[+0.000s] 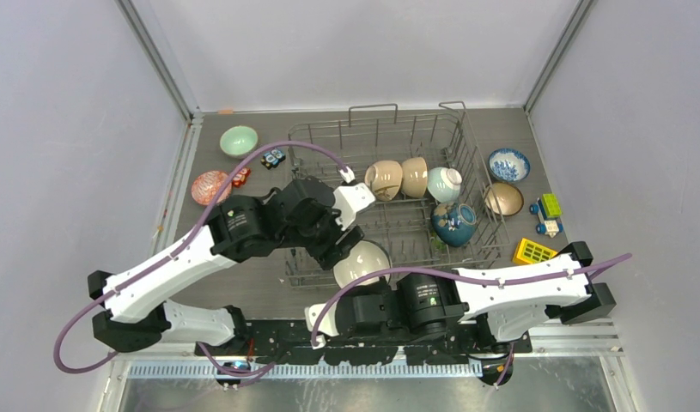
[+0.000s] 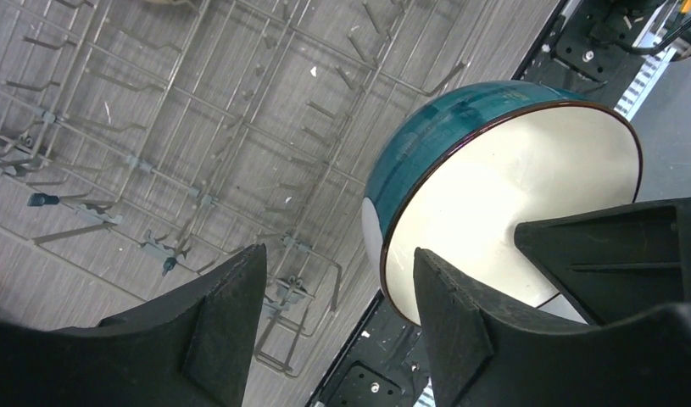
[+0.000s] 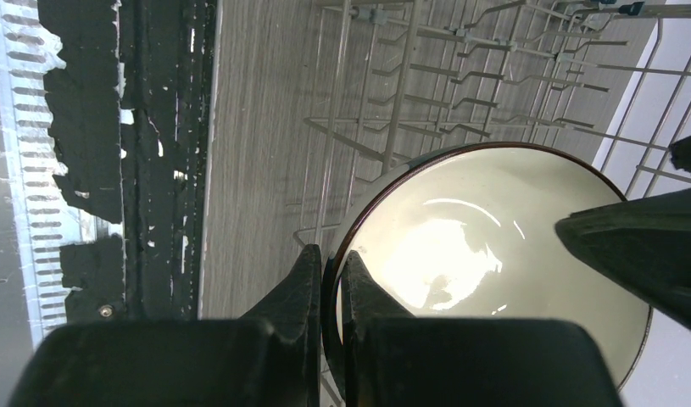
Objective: Unload the bowls from the dish rack
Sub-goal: Place the bowl at the center of the board, then pick up the bowl from the dish rack.
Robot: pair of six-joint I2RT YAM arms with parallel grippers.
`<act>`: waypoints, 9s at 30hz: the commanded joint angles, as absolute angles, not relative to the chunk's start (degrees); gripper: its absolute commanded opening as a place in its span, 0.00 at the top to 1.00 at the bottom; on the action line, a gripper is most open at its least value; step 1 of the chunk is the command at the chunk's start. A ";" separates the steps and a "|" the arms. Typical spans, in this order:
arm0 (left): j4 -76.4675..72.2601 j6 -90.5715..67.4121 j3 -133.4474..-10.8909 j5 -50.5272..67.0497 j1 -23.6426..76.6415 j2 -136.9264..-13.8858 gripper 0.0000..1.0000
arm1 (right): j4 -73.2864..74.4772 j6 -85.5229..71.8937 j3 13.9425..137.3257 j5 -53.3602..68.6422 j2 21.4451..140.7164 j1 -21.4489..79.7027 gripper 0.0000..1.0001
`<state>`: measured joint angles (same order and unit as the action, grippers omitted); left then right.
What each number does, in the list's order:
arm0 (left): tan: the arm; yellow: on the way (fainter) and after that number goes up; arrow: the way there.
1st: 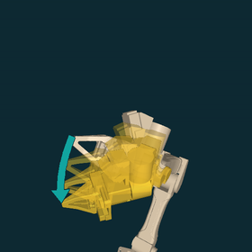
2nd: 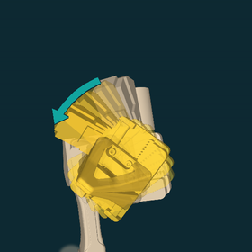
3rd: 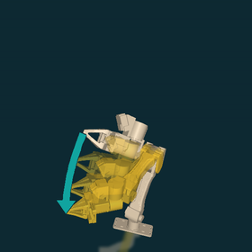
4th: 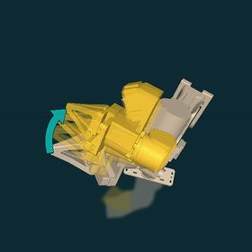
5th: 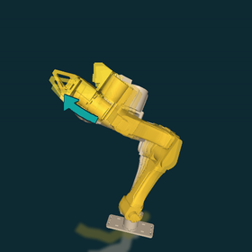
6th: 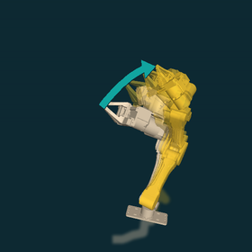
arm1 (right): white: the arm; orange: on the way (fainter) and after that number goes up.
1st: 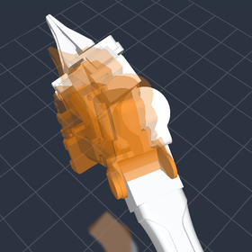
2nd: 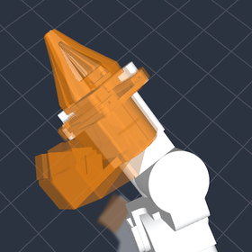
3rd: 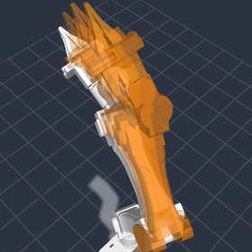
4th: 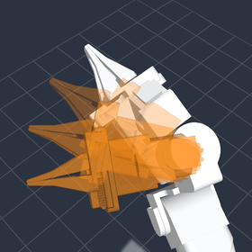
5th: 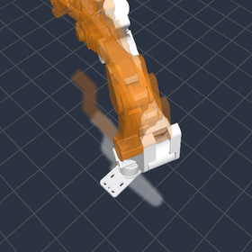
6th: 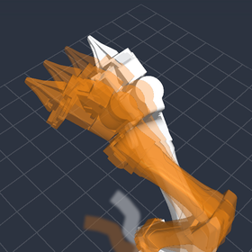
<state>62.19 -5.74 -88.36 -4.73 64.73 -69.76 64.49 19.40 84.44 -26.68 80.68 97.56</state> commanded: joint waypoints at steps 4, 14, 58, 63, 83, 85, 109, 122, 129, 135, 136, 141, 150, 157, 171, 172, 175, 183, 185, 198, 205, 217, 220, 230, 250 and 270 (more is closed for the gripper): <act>64.71 -5.74 -90.27 -8.66 66.82 -72.59 0.36 | 63.04 21.39 87.60 -28.44 80.33 97.84 0.99; 63.51 -6.81 -89.18 -8.95 67.10 -72.99 0.68 | 62.60 21.77 87.89 -28.32 80.77 97.89 0.99; 49.74 -28.07 -78.47 -11.70 7.61 -57.65 1.00 | 15.28 -2.89 73.46 -29.15 61.65 83.99 0.00; 46.41 -35.84 -68.54 -9.02 -2.92 -57.69 1.00 | 10.50 -9.09 65.17 -35.64 56.10 82.51 0.00; 34.27 -46.20 -61.13 -7.38 -6.03 -79.25 1.00 | 9.89 -15.32 47.61 -47.29 36.18 82.48 0.00; 33.25 -46.76 -60.62 -7.62 -5.37 -80.67 1.00 | 9.70 -14.72 47.55 -48.09 36.50 82.51 0.00; 32.05 -48.92 -63.40 -8.89 -4.66 -93.55 0.99 | 7.67 -11.34 48.01 -51.22 40.20 82.44 0.00; 31.77 -48.01 -62.48 -6.53 -4.66 -93.01 0.59 | 7.84 -10.60 48.56 -51.27 40.81 82.44 0.00; 33.67 -47.34 -63.07 -3.57 -4.66 -84.96 0.37 | 8.86 -9.07 52.55 -50.10 45.30 81.58 0.00; 36.31 -46.39 -64.95 -1.93 -4.32 -75.86 0.19 | 20.70 -17.00 64.88 -39.64 55.48 67.72 0.00; 36.38 -46.12 -65.23 -1.98 -4.17 -74.05 0.17 | 21.30 -18.60 66.28 -37.00 56.35 64.56 0.00; 35.26 -44.39 -65.50 -0.32 -2.10 -66.21 0.11 | 23.08 -28.38 69.81 -27.84 62.21 50.20 0.00; 32.81 -38.34 -64.96 0.42 15.78 -62.46 0.06 | 15.90 -41.96 65.75 -11.72 71.43 35.18 0.00; 32.20 -36.55 -60.95 3.26 18.71 -62.06 0.00 | 7.69 -47.65 59.58 -7.06 77.05 30.74 0.00; 34.36 -34.34 -57.50 4.64 20.34 -65.63 0.07 | 0.62 -49.57 58.02 -5.08 86.04 26.60 0.00; 34.41 -34.34 -57.30 4.61 20.45 -65.84 0.08 | 0.35 -49.53 58.05 -4.86 86.42 26.43 0.00; 34.58 -34.00 -56.92 4.66 20.80 -66.65 0.09 | 0.19 -49.48 58.23 -4.17 87.52 26.23 0.00; 34.99 -33.27 -56.89 4.16 21.26 -69.32 0.13 | -5.29 -49.18 57.30 -0.81 90.05 25.55 0.02; 35.32 -32.91 -57.13 3.82 21.27 -70.04 0.15 | -7.61 -48.62 56.74 1.88 90.00 25.42 0.04; 35.51 -30.93 -57.58 3.65 21.44 -73.93 0.26 | -27.51 -53.71 55.14 17.90 92.51 20.79 0.19; 35.51 -29.90 -57.64 2.90 21.53 -75.63 0.31 | -31.81 -56.90 56.22 21.44 94.26 19.66 0.25; 35.88 -28.72 -57.18 1.77 22.14 -76.90 0.54 | -26.50 -53.09 58.44 13.90 93.05 19.55 0.25; 35.93 -28.62 -57.04 1.58 22.24 -76.97 0.59 | -26.95 -51.96 59.50 14.14 93.93 19.59 0.37; 35.97 -27.82 -56.26 1.58 22.80 -76.90 0.78 | -31.65 -50.29 60.54 16.77 96.42 19.56 0.44; 35.18 -27.85 -56.83 3.37 23.37 -78.62 0.91 | -37.53 -57.25 64.34 33.01 102.90 19.56 0.58; 35.20 -28.60 -57.54 2.35 23.38 -79.54 1.00 | -52.86 -75.41 65.13 41.23 103.73 19.55 0.98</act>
<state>35.68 -28.14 -57.45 1.69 22.50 -77.14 -35.27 -64.31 61.04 29.04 107.70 16.34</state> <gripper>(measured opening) 0.358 0.352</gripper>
